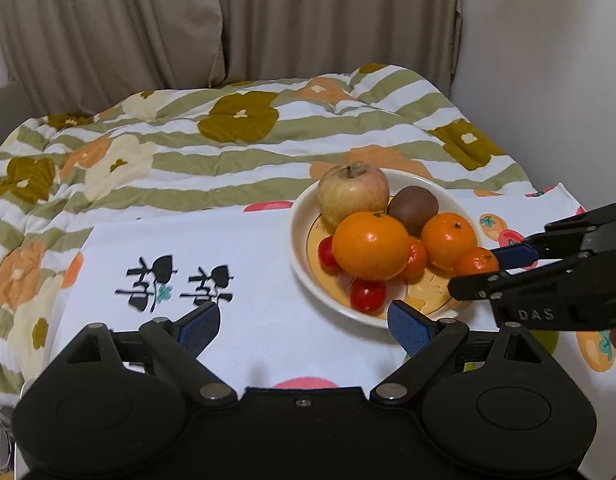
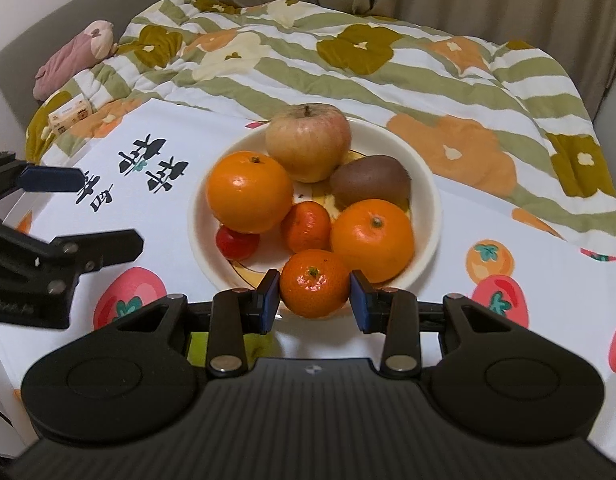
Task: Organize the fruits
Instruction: 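Lower the mandarin into the bowl and open the right tool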
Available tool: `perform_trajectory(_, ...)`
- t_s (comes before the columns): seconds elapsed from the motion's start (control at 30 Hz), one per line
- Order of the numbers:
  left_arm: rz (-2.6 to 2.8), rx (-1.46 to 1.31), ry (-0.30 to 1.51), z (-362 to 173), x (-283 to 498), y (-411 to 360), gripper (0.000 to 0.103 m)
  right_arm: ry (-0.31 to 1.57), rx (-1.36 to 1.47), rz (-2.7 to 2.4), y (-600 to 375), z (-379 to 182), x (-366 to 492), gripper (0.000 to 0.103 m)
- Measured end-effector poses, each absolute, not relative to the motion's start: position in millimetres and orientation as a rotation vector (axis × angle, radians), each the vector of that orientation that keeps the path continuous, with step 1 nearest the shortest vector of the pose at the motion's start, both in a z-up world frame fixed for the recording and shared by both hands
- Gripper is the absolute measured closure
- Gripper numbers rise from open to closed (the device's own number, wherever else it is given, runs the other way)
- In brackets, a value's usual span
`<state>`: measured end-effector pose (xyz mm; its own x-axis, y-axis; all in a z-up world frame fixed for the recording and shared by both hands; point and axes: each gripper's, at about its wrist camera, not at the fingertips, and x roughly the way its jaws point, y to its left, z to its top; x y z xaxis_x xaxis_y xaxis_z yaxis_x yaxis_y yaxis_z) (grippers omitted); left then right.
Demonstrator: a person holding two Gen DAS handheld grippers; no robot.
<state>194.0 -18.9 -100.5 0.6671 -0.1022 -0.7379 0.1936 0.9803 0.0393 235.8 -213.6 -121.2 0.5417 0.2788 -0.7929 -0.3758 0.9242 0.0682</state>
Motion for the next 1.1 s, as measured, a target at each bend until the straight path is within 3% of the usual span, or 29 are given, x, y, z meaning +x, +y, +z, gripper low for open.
perform_trajectory(0.3, -0.150, 0.104, 0.807, -96.5, 176.3, -8.1, 0.009, 0.915, -0.092, 0.400, -199.7, -123.4, 237.4, 0.048)
perform_trajectory(0.47, -0.146, 0.099, 0.795, -92.8, 167.6, -6.2, 0.009, 0.861, -0.118, 0.375, -196.1, -111.4, 225.5, 0.000)
perform_trajectory(1.1, -0.204, 0.097, 0.699, -57.0, 121.6, -16.1, 0.009, 0.787, -0.078, 0.225, -222.0, -61.3, 161.8, 0.000)
